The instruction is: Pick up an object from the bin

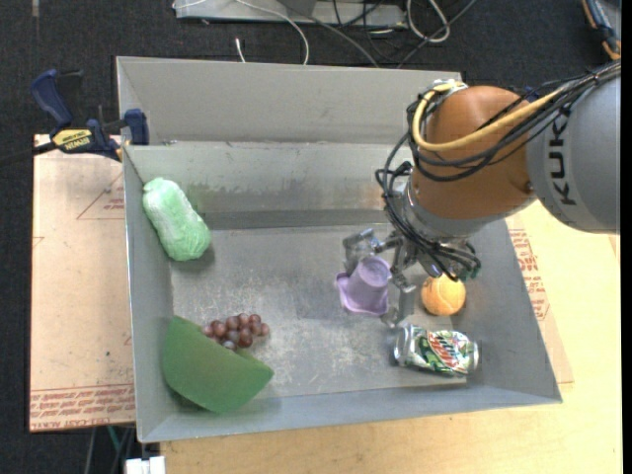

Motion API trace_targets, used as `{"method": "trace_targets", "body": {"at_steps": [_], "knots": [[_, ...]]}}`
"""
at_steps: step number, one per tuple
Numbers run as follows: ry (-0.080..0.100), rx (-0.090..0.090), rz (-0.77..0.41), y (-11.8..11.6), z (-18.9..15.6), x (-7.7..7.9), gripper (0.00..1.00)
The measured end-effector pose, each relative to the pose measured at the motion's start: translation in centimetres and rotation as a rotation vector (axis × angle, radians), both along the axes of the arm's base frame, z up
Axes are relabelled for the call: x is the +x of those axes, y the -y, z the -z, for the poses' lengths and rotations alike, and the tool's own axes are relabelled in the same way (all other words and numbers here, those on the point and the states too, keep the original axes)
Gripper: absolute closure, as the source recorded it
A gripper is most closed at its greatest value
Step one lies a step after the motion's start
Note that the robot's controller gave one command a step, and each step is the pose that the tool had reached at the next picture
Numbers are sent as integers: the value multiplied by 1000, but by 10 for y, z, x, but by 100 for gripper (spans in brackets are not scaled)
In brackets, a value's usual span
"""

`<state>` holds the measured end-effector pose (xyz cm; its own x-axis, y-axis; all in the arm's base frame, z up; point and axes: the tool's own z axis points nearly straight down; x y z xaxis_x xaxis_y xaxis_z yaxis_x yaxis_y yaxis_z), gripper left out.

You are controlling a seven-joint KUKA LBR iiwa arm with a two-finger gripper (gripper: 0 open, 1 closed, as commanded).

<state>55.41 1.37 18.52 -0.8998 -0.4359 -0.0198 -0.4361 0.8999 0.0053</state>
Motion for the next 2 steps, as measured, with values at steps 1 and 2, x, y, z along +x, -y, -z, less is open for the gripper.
{"method": "trace_targets", "body": {"at_steps": [1,2], "knots": [[1,1,5,7,62,-6,100],[5,2,-5,10,-3,-1,100]]}}
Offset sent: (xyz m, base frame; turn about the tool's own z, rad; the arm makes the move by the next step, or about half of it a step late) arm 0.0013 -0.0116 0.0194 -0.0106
